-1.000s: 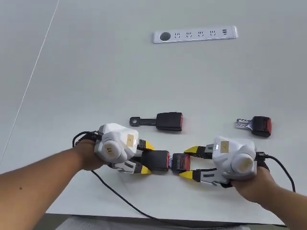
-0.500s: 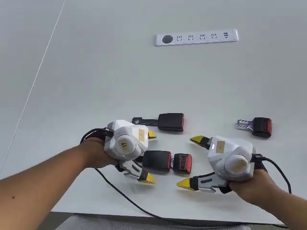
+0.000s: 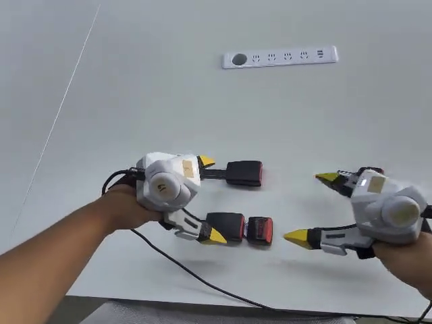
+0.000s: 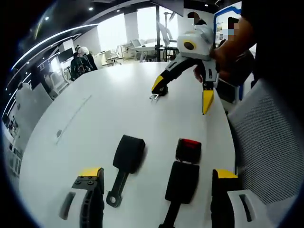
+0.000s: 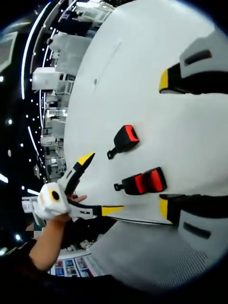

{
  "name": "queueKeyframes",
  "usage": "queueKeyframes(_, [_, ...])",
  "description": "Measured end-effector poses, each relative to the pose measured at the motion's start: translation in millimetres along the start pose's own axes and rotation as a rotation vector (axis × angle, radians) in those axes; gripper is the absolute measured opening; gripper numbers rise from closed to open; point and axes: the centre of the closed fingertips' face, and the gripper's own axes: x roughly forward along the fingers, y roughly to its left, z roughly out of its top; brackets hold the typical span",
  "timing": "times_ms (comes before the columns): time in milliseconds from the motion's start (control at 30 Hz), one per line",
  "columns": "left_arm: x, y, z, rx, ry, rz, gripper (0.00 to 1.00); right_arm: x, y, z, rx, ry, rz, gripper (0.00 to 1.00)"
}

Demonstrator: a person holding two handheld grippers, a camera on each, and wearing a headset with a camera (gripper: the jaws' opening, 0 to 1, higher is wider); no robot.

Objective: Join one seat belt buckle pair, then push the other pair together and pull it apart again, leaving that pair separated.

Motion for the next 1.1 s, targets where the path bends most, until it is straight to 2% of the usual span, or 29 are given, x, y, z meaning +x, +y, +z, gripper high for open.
queueKeyframes(67, [-2.0,10.5,4.8,0.006,-0.008,0.021,0.97,-11.8,-18.5,-4.1,0.043,0.005,-0.022,0.87])
queueKeyframes(167, [-3.2,23.4,7.7,0.013,-0.003,0.035,0.97,-25.2,-39.7,-4.6,0.061,0.003,-0.066,0.88])
queueKeyframes(300, [-3.5,42.3,12.5,0.014,-0.002,0.052,0.96,-39.5,-66.7,-10.7,0.069,0.014,-0.093,0.87])
queueKeyframes(433, [3.2,57.7,15.7,-0.005,-0.010,0.060,0.95,-46.8,-84.4,-19.1,0.075,0.032,-0.085,0.86])
queueKeyframes(500, [7.5,60.0,16.0,-0.014,-0.013,0.055,0.94,-48.0,-89.8,-27.3,0.078,0.053,-0.062,0.85])
queueKeyframes(533, [11.5,61.0,14.9,-0.016,-0.011,0.053,0.93,-48.0,-88.9,-32.5,0.081,0.067,-0.029,0.83])
queueKeyframes(600, [19.3,60.4,11.1,-0.013,-0.001,0.042,0.90,-48.0,-92.7,-39.2,0.057,0.081,-0.012,0.79])
queueKeyframes(667, [26.4,58.1,7.4,-0.038,0.011,0.020,0.89,-46.9,-95.0,-46.7,0.069,0.093,0.017,0.79])
queueKeyframes(867, [46.5,56.0,-0.7,-0.064,0.013,-0.021,0.82,-45.0,-102.0,-63.2,0.084,0.124,0.063,0.77])
queueKeyframes(933, [54.3,54.8,-7.4,-0.080,0.031,-0.038,0.77,-43.1,-103.2,-70.6,0.100,0.141,0.084,0.74])
queueKeyframes(1000, [59.0,53.3,-13.2,-0.084,0.047,-0.056,0.71,-42.4,-104.1,-75.1,0.072,0.159,0.092,0.72])
queueKeyframes(1100, [65.6,52.2,-18.6,-0.078,0.067,-0.073,0.70,-41.6,-104.9,-79.7,0.062,0.171,0.123,0.61])
